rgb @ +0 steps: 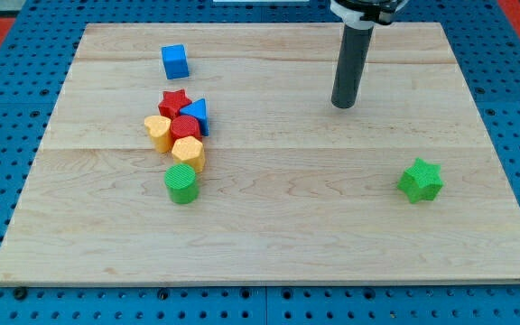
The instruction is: Point at the green circle
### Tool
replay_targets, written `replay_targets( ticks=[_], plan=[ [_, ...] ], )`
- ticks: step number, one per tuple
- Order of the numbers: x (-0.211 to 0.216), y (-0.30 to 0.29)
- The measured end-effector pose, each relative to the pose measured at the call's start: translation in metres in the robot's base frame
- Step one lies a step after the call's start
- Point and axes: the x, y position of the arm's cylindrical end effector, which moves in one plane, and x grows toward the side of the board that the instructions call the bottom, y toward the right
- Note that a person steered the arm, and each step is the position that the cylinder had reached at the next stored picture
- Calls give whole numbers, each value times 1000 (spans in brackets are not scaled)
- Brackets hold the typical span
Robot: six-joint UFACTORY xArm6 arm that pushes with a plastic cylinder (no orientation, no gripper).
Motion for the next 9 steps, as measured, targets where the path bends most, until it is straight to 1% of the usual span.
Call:
replay_targets(
  ticks=[4,5,7,8,9],
  plan=[
    [0,0],
    [-9,-8],
    [128,-70],
    [189,-147],
    [186,-220]
  ],
)
